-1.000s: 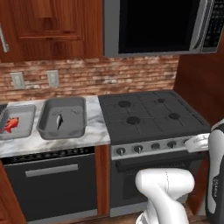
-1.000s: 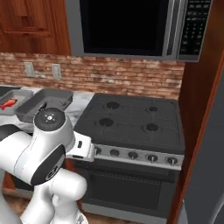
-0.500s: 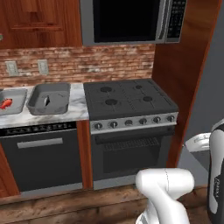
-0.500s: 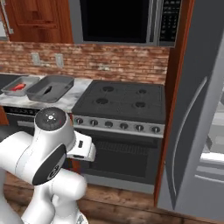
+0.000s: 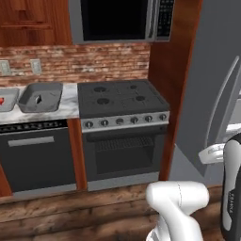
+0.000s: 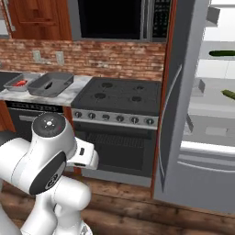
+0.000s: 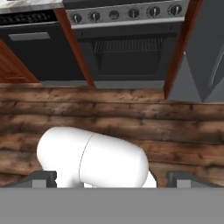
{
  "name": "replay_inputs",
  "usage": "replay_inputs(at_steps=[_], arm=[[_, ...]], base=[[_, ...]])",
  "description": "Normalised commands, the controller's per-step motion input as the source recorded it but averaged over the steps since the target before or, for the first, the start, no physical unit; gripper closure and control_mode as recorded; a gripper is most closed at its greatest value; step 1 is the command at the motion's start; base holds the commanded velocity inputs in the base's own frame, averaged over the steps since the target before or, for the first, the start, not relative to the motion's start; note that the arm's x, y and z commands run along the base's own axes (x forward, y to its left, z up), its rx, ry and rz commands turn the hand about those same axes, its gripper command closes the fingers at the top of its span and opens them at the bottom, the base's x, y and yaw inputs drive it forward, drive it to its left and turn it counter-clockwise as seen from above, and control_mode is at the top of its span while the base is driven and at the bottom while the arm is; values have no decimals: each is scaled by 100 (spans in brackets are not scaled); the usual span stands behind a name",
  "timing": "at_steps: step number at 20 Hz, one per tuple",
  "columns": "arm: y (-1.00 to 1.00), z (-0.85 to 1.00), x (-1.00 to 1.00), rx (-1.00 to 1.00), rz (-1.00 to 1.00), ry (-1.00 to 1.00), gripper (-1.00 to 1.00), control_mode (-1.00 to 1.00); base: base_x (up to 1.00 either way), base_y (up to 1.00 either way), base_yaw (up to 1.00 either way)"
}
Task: Place one cucumber and one fish in each tupperware on the nearby counter, to pack two identical lunches.
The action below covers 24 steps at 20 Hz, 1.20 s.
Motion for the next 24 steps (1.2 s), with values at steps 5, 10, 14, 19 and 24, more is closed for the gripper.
replay_inputs(at_steps=[5, 10, 14, 19, 24], arm=[[0, 0, 0, 0, 0, 0, -100, 100], [0, 0, 0, 0, 0, 0, -100, 100], [0, 0, 0, 0, 0, 0, -100, 100], [0, 0, 0, 0, 0, 0, -100, 100], [0, 0, 0, 0, 0, 0, -100, 100]], base=[[-2, -95, -1], [0, -99, -1], [0, -93, 0], [0, -86, 0], [6, -45, 0]])
